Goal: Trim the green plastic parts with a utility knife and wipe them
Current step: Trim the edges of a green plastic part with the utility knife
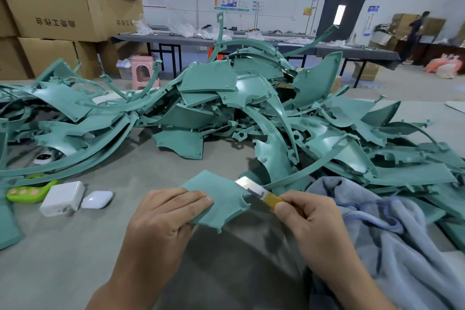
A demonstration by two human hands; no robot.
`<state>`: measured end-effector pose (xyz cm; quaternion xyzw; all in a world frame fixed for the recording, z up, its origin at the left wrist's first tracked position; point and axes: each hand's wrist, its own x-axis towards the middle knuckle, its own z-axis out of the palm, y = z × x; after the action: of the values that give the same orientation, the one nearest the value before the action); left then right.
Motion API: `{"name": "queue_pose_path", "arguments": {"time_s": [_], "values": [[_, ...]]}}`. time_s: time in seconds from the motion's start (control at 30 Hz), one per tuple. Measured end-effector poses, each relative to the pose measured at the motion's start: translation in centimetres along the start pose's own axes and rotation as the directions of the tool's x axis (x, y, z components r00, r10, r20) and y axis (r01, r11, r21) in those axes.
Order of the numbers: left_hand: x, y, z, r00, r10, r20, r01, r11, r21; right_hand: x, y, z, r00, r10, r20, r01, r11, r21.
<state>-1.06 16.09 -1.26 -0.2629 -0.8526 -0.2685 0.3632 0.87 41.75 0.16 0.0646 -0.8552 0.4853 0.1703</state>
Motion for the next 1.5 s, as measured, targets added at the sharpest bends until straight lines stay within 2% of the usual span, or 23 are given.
{"name": "queue_pose_path", "arguments": {"time_s": [0.07, 0.2, 0.33, 0.43, 0.47, 0.6, 0.73, 0.83, 0.97, 1.1, 1.23, 1.27, 1.37, 1.43, 1.5], "values": [[0.0, -0.1, 0.0, 1.000, 0.015, -0.015, -0.015, 1.000, 0.022, -0.3, -0.2, 0.2, 0.999, -0.010, 0.033, 0.012, 0.998, -0.064], [-0.1, -0.2, 0.3, 1.000, 0.018, -0.020, -0.017, 0.998, 0.066, -0.6, -0.5, 0.3, 0.987, -0.087, -0.133, 0.054, 0.970, -0.238], [-0.3, -0.7, 0.5, 1.000, 0.006, -0.031, -0.004, 0.998, 0.067, -0.9, -0.7, 0.6, 0.993, -0.108, -0.046, 0.094, 0.965, -0.243], [-0.4, -1.0, 0.7, 0.999, 0.010, -0.045, -0.008, 0.999, 0.053, -0.6, -0.6, 0.3, 0.968, -0.158, -0.197, 0.088, 0.942, -0.324], [-0.4, -1.0, 0.7, 0.999, 0.017, -0.048, -0.014, 0.998, 0.053, -0.6, -0.7, 0.1, 0.962, -0.170, -0.215, 0.097, 0.945, -0.314], [-0.3, -0.9, 0.9, 0.996, 0.052, -0.072, -0.046, 0.995, 0.087, -0.6, -0.2, 0.4, 0.986, -0.117, -0.117, 0.074, 0.943, -0.324], [-0.2, -1.1, 0.8, 0.994, 0.080, -0.074, -0.071, 0.991, 0.117, -0.6, -0.5, 0.2, 0.961, -0.150, -0.234, 0.064, 0.939, -0.339], [-0.2, -1.4, 0.8, 0.991, 0.107, -0.081, -0.095, 0.986, 0.139, -0.7, -0.5, 0.6, 0.981, -0.124, -0.147, 0.071, 0.943, -0.325], [-0.1, -1.3, 0.8, 0.985, 0.143, -0.092, -0.128, 0.981, 0.146, -0.3, -0.4, 0.2, 0.950, -0.097, -0.297, -0.030, 0.918, -0.395], [-0.1, -1.3, 0.9, 0.983, 0.162, -0.086, -0.148, 0.977, 0.155, -0.7, -0.7, 0.3, 0.973, -0.106, -0.204, 0.029, 0.936, -0.350], [-0.3, -1.6, 1.0, 0.988, 0.136, -0.079, -0.122, 0.979, 0.165, -0.2, -0.8, -0.9, 0.911, -0.085, -0.404, -0.093, 0.911, -0.402], [-0.3, -1.6, 1.0, 0.988, 0.133, -0.081, -0.118, 0.979, 0.165, -0.3, -1.0, -1.0, 0.901, -0.114, -0.419, -0.062, 0.921, -0.384], [-0.4, -1.6, 0.9, 0.988, 0.126, -0.091, -0.111, 0.982, 0.155, -0.6, -1.3, -0.8, 0.917, -0.201, -0.344, 0.035, 0.901, -0.432], [-0.4, -1.7, 0.7, 0.988, 0.117, -0.099, -0.103, 0.985, 0.142, -0.3, -0.9, -1.3, 0.902, -0.164, -0.399, -0.036, 0.893, -0.448], [-0.5, -1.7, 0.6, 0.989, 0.115, -0.097, -0.102, 0.987, 0.127, -0.1, -0.9, -2.1, 0.859, -0.087, -0.504, -0.133, 0.913, -0.385]]}}
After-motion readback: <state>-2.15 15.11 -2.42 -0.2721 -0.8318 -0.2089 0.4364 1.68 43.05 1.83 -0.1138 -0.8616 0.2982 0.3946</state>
